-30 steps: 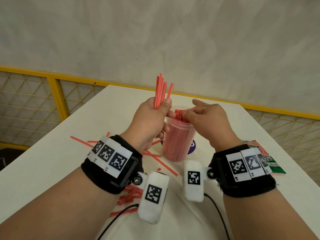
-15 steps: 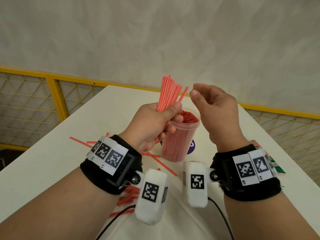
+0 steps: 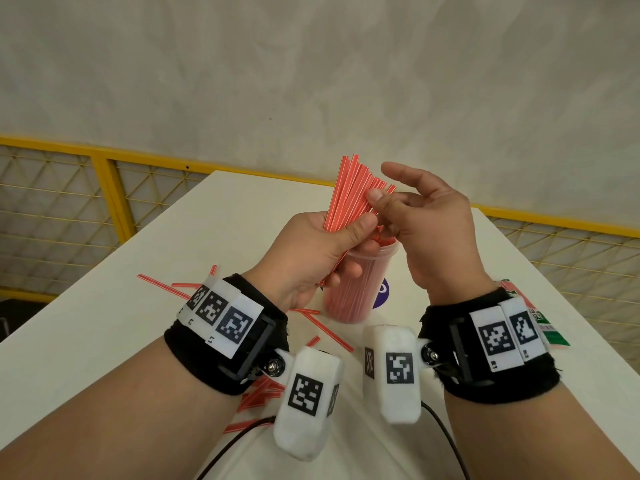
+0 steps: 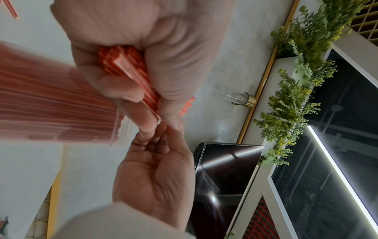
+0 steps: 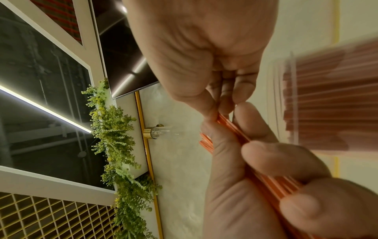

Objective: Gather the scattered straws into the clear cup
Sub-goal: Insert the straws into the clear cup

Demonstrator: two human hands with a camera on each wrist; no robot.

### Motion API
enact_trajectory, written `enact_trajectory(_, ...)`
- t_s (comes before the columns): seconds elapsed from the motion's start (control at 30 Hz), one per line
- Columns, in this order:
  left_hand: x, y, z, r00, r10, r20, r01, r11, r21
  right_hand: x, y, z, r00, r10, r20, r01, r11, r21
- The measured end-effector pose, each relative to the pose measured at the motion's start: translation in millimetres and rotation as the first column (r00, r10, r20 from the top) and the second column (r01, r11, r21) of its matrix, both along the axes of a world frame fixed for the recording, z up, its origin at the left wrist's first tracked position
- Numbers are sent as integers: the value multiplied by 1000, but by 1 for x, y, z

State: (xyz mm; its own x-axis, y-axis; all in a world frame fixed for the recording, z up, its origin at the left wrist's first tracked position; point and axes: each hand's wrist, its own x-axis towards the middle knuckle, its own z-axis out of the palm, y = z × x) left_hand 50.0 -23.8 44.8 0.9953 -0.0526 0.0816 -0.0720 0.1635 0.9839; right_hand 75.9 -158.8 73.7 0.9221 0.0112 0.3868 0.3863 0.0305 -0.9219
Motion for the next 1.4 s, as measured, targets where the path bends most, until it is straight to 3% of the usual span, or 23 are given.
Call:
enact_trajectory(0.53,-1,1,1,994,56,94,-62,995,72,2,2,-3,1000,8,24,-8,1000,16)
enact_trajectory(0.77,-1,1,4,997,58,55,-62,995,72,2,-2,1,997,-33,64,26,994,105)
enact_trajectory(0.97,-1,1,2,988,118,99,-128,986,105,3,0,-1,998,47,47,-50,996,78)
enact_trajectory(1.23,7,12,1,936,323,142,-343,926,155,14,-14,-1,978,-179,104,138,939,315)
enact_trajectory(1.4,8,9,-1,935,312,170,-343,915,210,19,-15,-9,951,-269,152,238,951,198)
